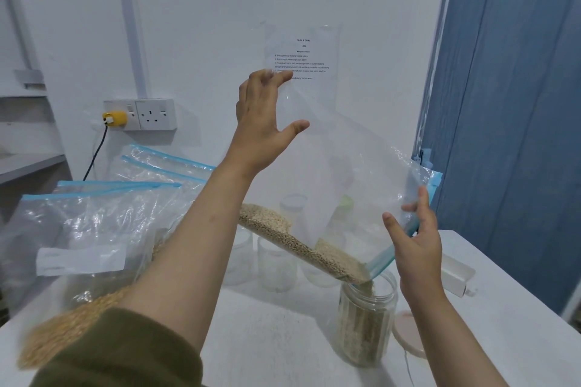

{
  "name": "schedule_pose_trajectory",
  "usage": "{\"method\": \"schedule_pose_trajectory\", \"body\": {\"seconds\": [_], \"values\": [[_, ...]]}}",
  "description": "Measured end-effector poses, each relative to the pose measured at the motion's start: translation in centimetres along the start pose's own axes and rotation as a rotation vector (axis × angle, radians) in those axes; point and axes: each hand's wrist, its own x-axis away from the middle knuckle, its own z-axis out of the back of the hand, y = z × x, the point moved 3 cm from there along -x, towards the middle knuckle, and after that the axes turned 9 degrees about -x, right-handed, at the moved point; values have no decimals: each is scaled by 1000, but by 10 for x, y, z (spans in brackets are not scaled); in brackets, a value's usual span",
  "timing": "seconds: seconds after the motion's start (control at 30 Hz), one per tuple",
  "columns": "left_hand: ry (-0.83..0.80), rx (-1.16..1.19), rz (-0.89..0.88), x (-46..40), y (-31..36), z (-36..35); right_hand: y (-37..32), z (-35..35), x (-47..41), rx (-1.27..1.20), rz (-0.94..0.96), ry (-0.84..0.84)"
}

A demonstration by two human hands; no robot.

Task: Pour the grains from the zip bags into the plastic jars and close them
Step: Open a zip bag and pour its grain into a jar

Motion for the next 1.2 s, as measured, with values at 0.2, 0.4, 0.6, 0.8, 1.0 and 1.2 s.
{"method": "schedule_pose_trajectory", "body": {"seconds": [0.2,0.4,0.6,0.8,1.0,1.2], "values": [[-1,10,-2,0,1,-1,1,1,-1,17,4,1],[-11,8,-1,-2,1,0,2,1,-3,16,-3,7],[-9,8,-10,-5,1,0,0,-1,-5,-2,-17,5],[-7,7,-6,-6,-1,0,-1,-2,-6,1,-15,5],[-9,6,-9,-6,-1,-2,1,0,-6,1,-6,5],[-2,20,-2,-6,-3,-4,1,0,-6,-10,9,10]]}}
